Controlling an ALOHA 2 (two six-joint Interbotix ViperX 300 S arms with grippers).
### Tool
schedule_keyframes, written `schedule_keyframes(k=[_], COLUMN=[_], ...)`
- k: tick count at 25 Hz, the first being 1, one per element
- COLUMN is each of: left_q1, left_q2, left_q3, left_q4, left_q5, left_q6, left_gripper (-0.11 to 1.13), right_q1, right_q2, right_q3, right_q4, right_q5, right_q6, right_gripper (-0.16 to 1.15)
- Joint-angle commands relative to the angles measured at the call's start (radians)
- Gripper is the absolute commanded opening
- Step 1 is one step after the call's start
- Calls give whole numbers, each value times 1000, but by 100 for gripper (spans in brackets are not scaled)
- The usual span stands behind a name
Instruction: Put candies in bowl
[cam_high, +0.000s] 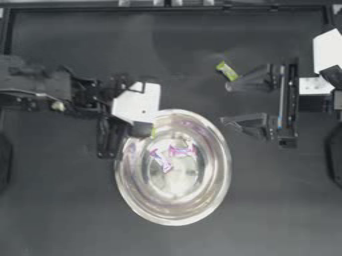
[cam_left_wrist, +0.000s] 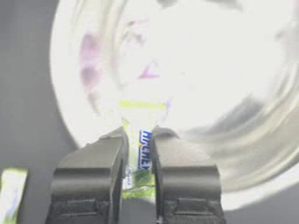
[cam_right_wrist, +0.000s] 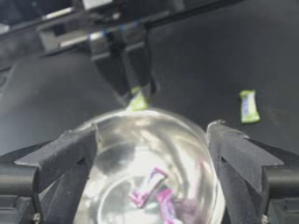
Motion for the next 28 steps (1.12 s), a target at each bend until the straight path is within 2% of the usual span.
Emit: schedule_keyframes(k=[1, 7, 9, 11, 14, 15, 16, 19, 23, 28], left_q1=[-18, -37, -38, -38, -38, -38, -38, -38, -34, -18], left_q2=[21, 84, 87, 87, 83, 81, 78, 64, 15, -106], left_q3=[-35, -40, -40, -40, -40, -40, -41, -40, -34, 20], left_q4=[-11, -17, -26, -48, -66, -69, -71, -71, -69, -69], left_q5=[-48, -110, -117, -132, -152, -155, -158, -161, -160, -161], left_q6=[12, 14, 14, 11, 9, 9, 11, 11, 11, 8], left_gripper=[47, 48, 53, 68, 102, 108, 109, 98, 102, 103], right_q1=[0, -2, 0, -2, 0, 0, 0, 0, 0, 0], right_q2=[-5, -5, -5, -5, -5, -5, -5, -5, -5, -5], right_q3=[-9, -9, -9, -9, -9, -9, -9, -9, -9, -9], right_q4=[3, 3, 3, 3, 3, 3, 3, 3, 3, 0], right_q5=[-11, -11, -11, -11, -11, -11, -11, -11, -11, -11], right_q6=[0, -2, -2, -2, -2, -2, -2, -2, -3, -5], right_gripper=[101, 101, 101, 101, 101, 101, 101, 101, 101, 101])
